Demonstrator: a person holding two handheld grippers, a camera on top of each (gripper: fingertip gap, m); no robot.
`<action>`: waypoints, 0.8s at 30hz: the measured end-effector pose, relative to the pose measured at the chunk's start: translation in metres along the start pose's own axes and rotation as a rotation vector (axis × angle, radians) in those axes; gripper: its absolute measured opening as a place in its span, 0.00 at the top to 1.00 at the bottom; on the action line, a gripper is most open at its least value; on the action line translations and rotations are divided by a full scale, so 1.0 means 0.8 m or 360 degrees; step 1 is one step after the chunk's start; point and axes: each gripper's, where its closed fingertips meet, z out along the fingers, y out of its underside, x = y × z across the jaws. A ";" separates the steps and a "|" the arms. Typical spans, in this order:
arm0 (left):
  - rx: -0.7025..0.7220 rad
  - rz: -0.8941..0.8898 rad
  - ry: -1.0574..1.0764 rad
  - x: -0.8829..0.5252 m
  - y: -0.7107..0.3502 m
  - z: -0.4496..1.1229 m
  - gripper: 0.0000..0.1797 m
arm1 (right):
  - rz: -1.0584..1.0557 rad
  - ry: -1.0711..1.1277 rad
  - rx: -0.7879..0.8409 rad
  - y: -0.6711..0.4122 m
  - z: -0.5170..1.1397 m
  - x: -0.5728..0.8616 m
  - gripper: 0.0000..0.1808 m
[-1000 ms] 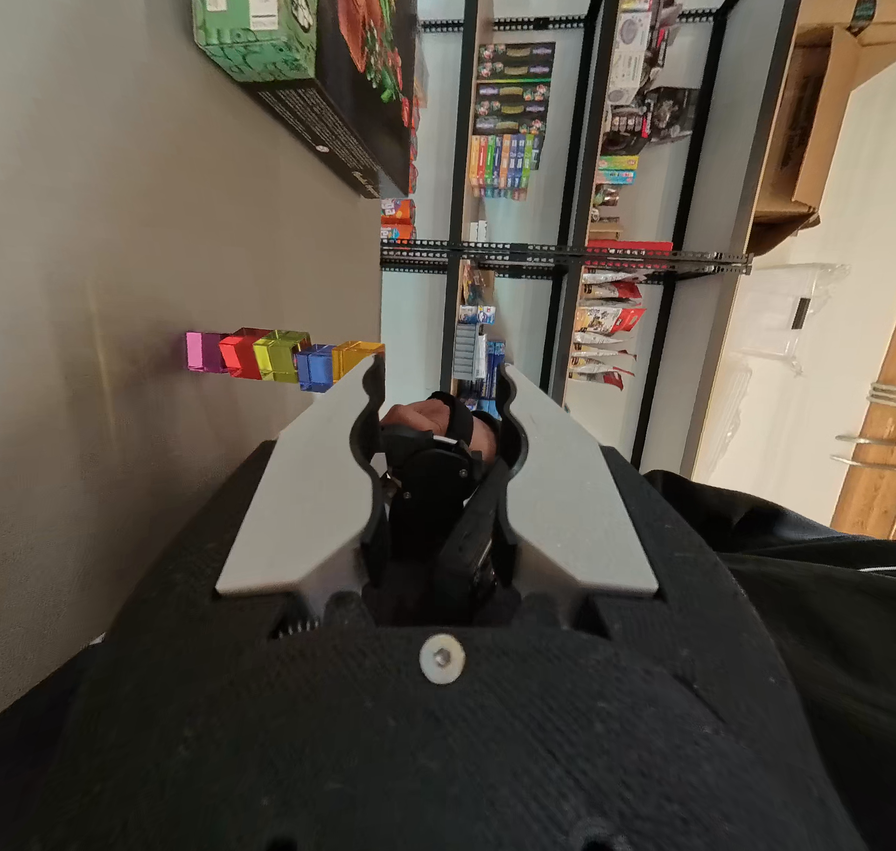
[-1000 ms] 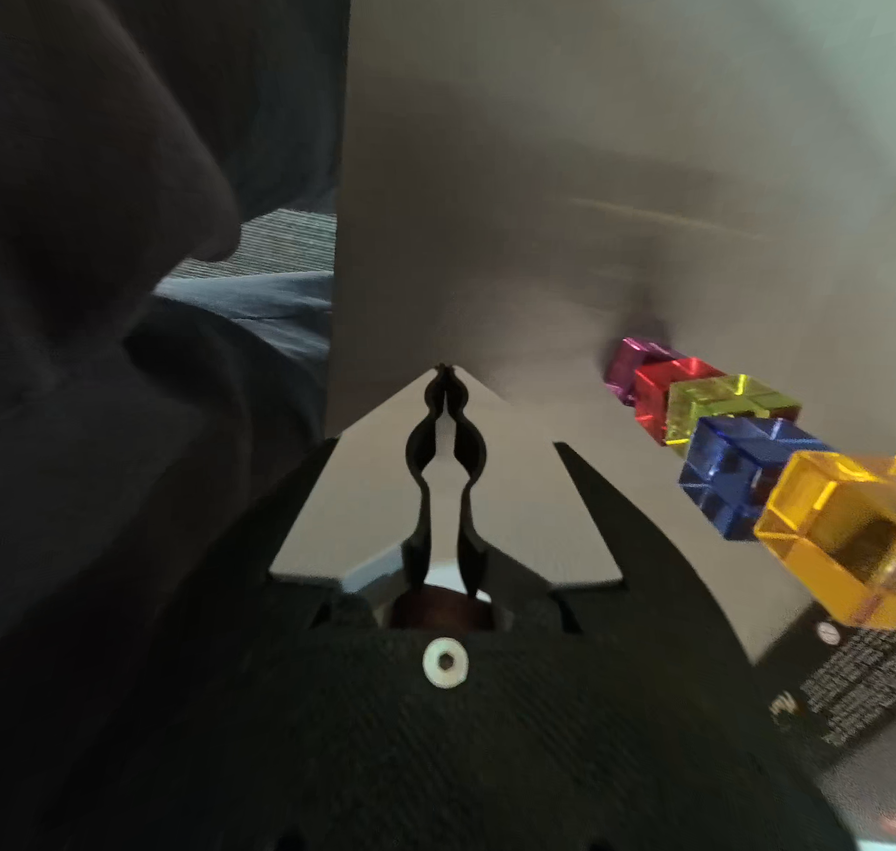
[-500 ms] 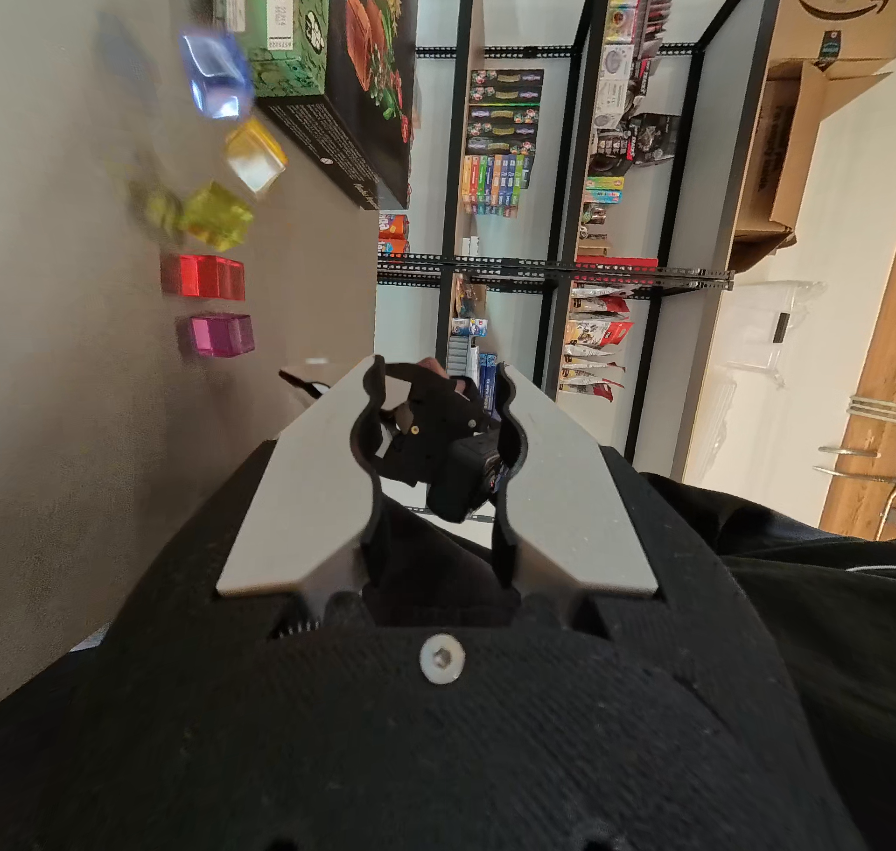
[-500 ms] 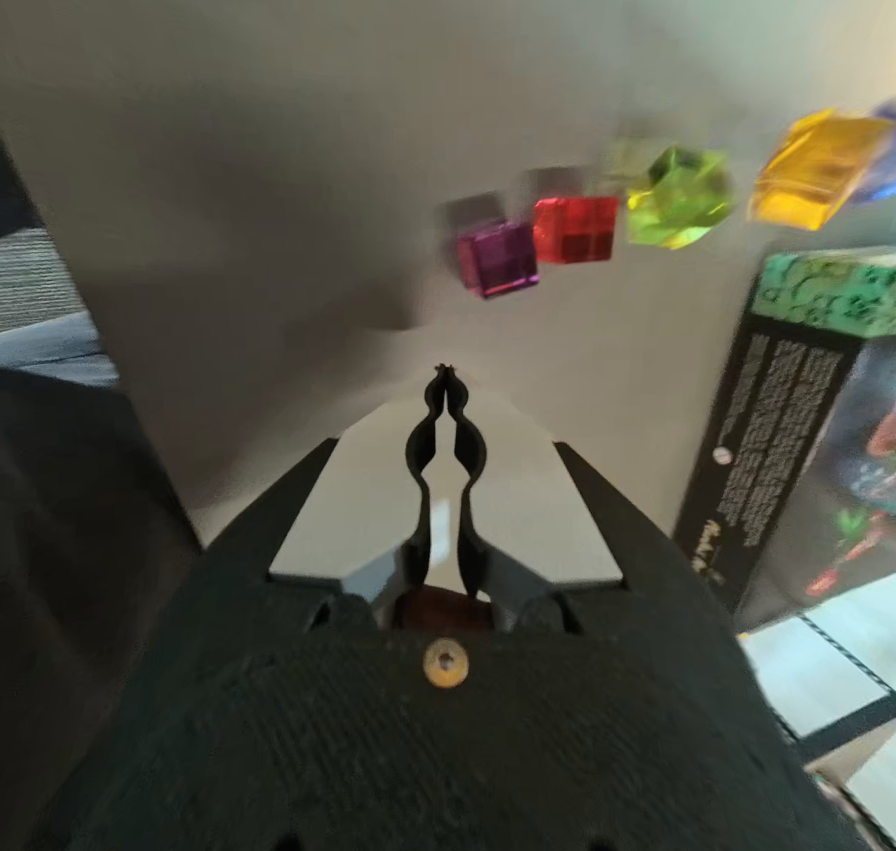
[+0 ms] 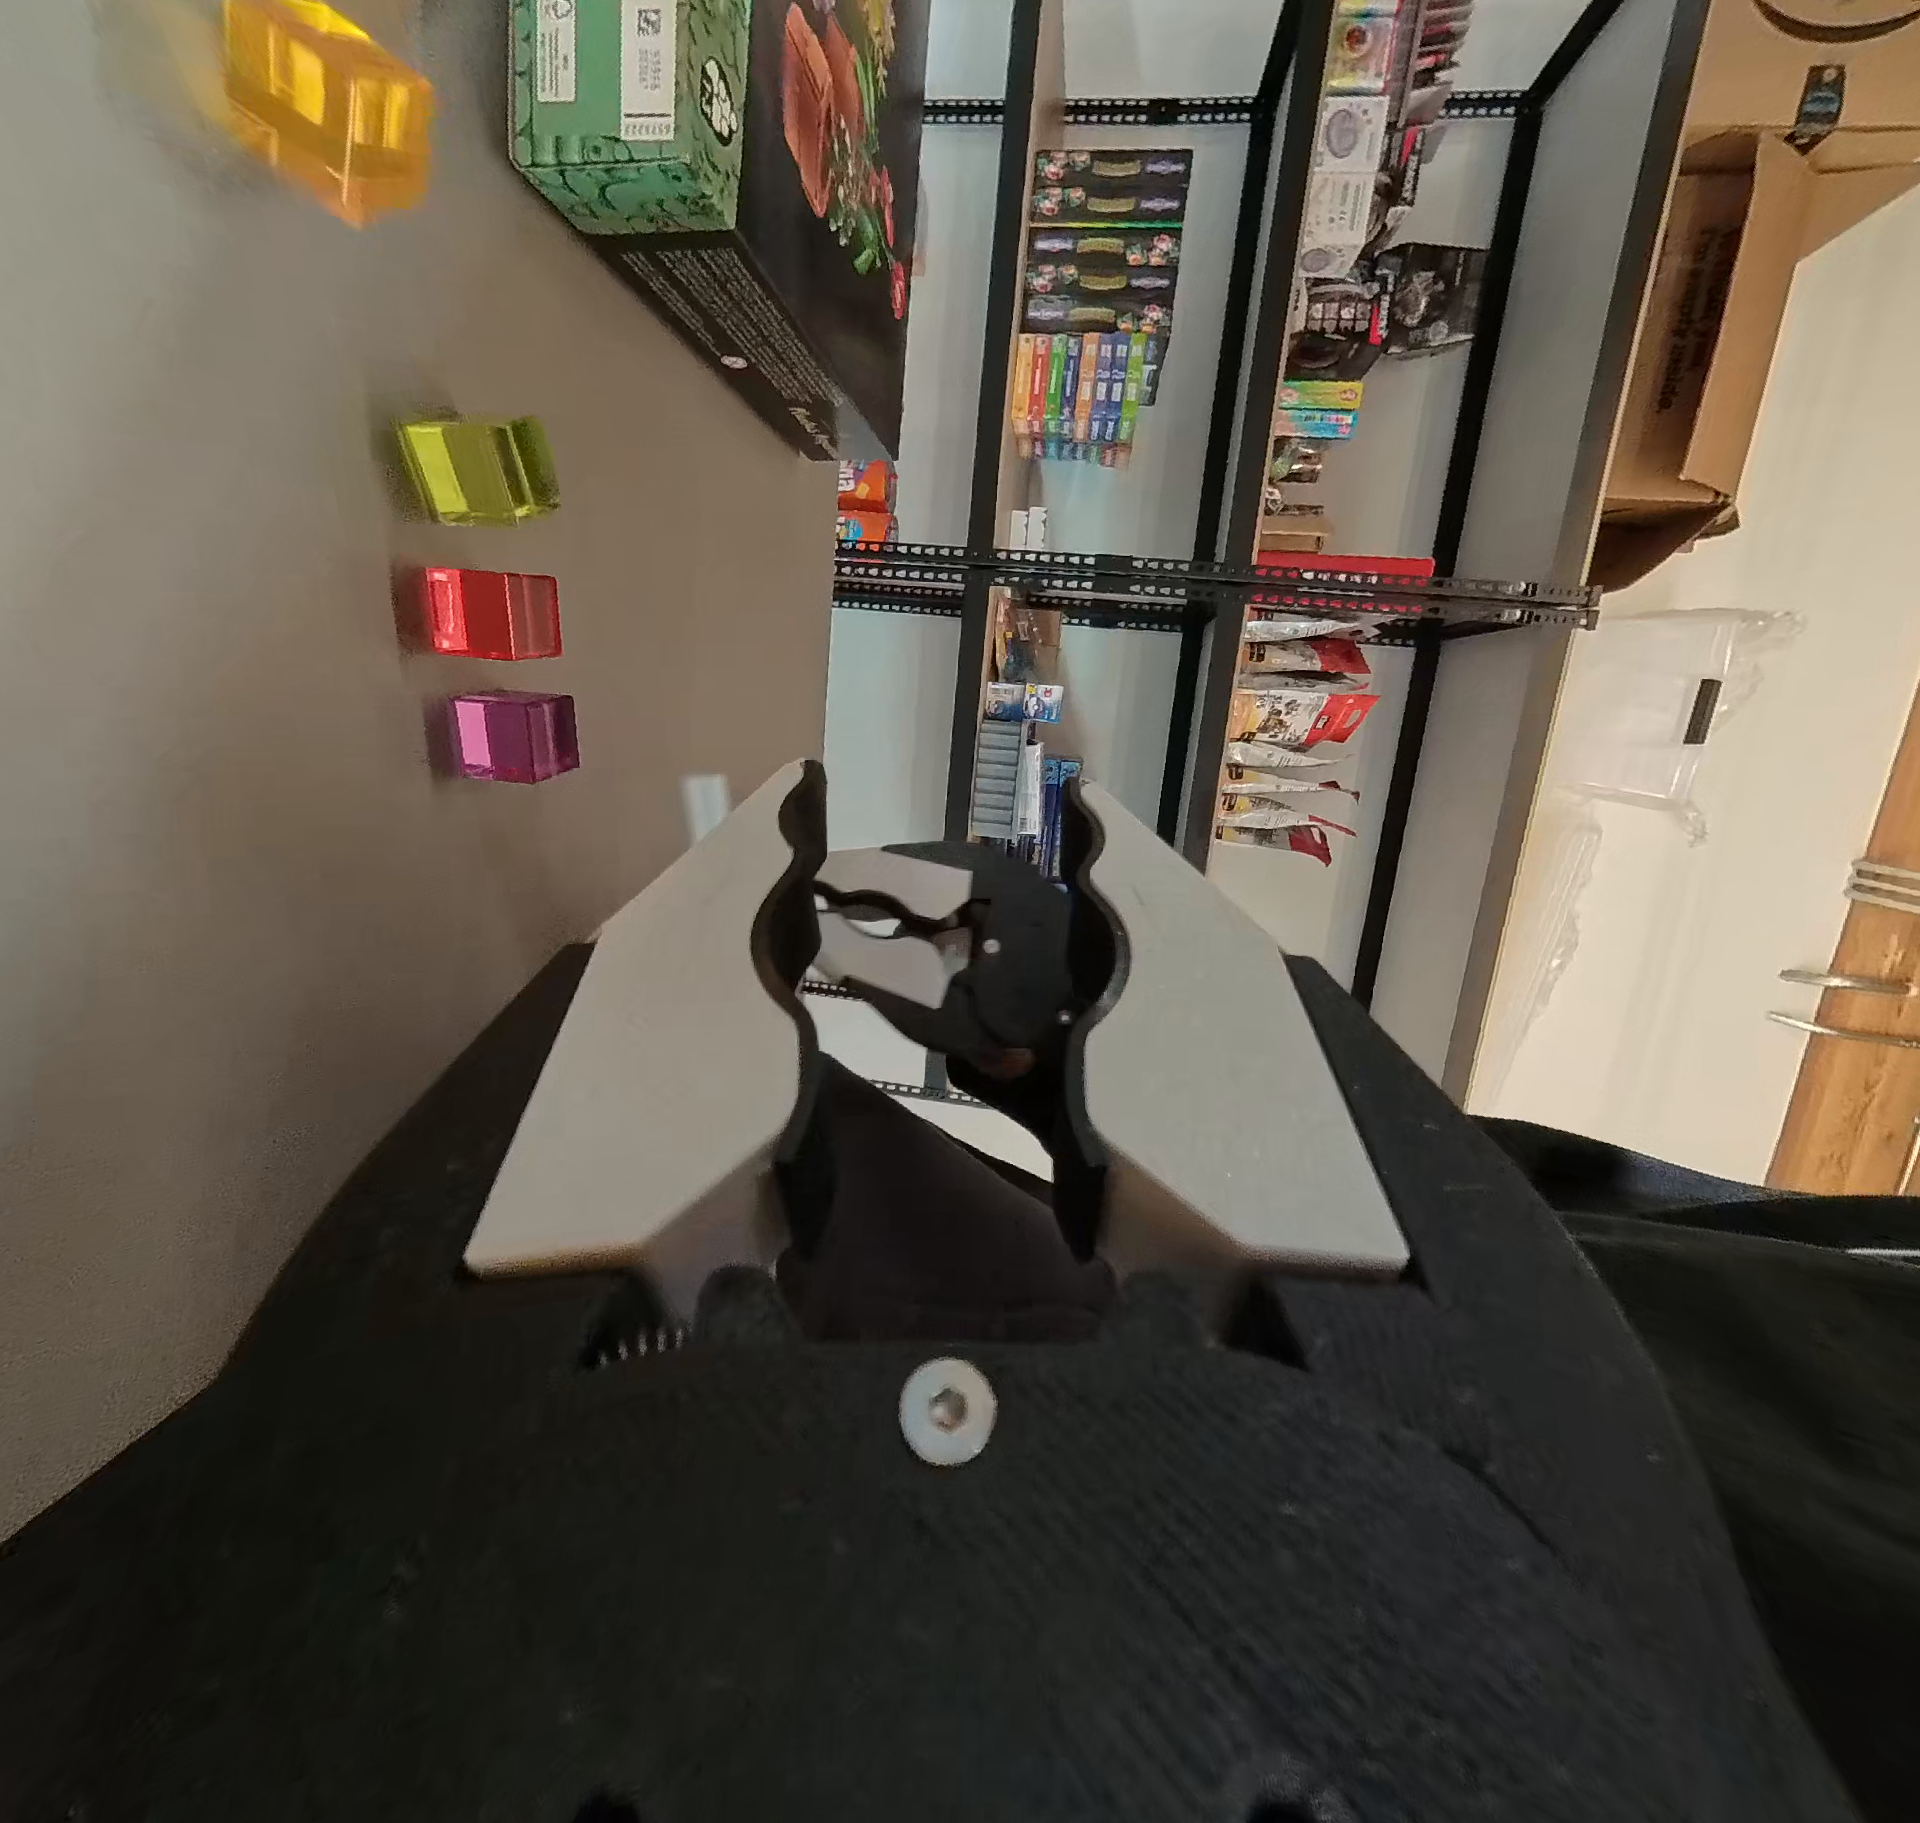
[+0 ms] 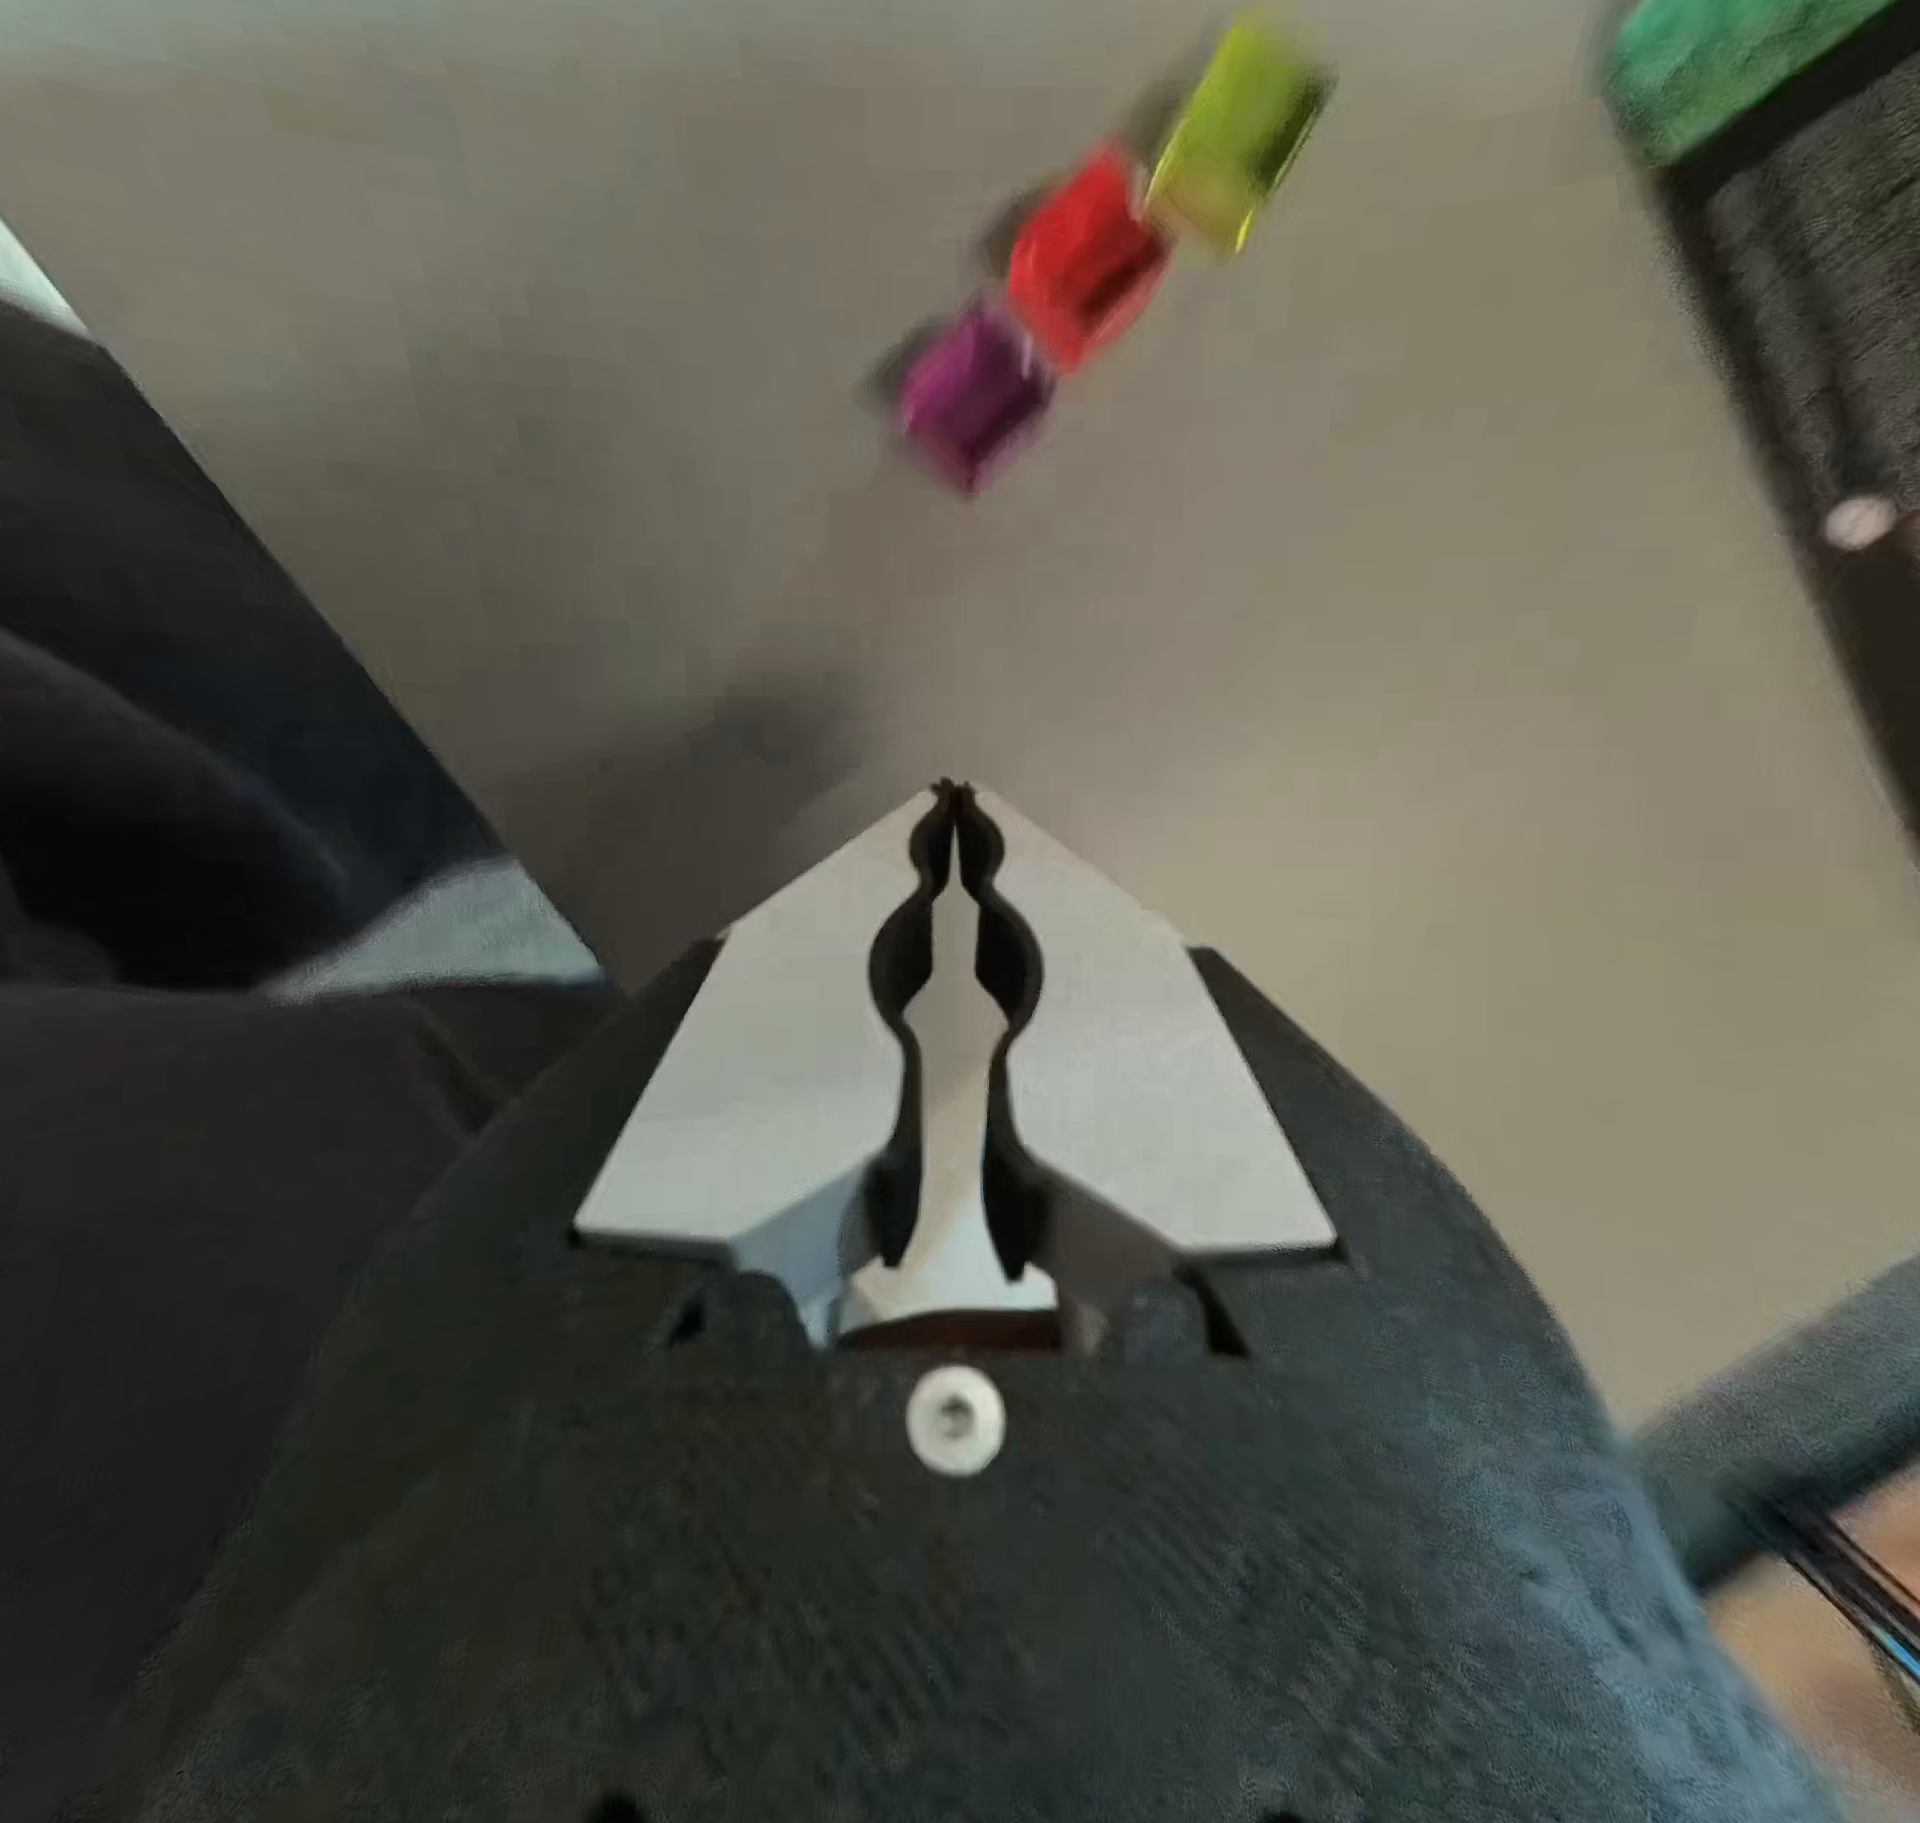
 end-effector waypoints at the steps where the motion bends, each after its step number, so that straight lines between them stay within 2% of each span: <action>1: -0.0008 0.0005 -0.0013 -0.001 0.000 0.001 0.77 | 0.0065 -0.0010 0.0168 -0.021 -0.009 0.003 1.00; 3: -0.0029 0.0020 -0.0039 -0.004 0.002 0.002 0.77 | 0.0249 -0.0019 0.0414 -0.056 -0.021 0.013 0.90; 5: -0.0043 0.0036 -0.0059 -0.005 0.003 0.003 0.77 | 0.0411 -0.0089 0.0404 -0.068 -0.010 0.016 0.76; 10: -0.0060 0.0051 -0.0104 -0.010 0.006 0.002 0.77 | 0.0500 -0.0132 0.0250 -0.078 0.040 0.017 0.64; 13: -0.0058 0.0062 -0.0132 -0.014 0.008 -0.001 0.77 | 0.0496 -0.0145 0.0153 -0.080 0.064 0.015 0.66; 18: -0.0042 0.0050 -0.0172 -0.024 0.008 -0.004 0.77 | 0.0510 -0.0184 0.0108 -0.084 0.082 0.014 0.82; 24: -0.0106 0.0171 -0.0354 -0.053 0.007 0.009 0.77 | 0.0480 -0.0137 0.0204 -0.094 0.062 0.028 0.83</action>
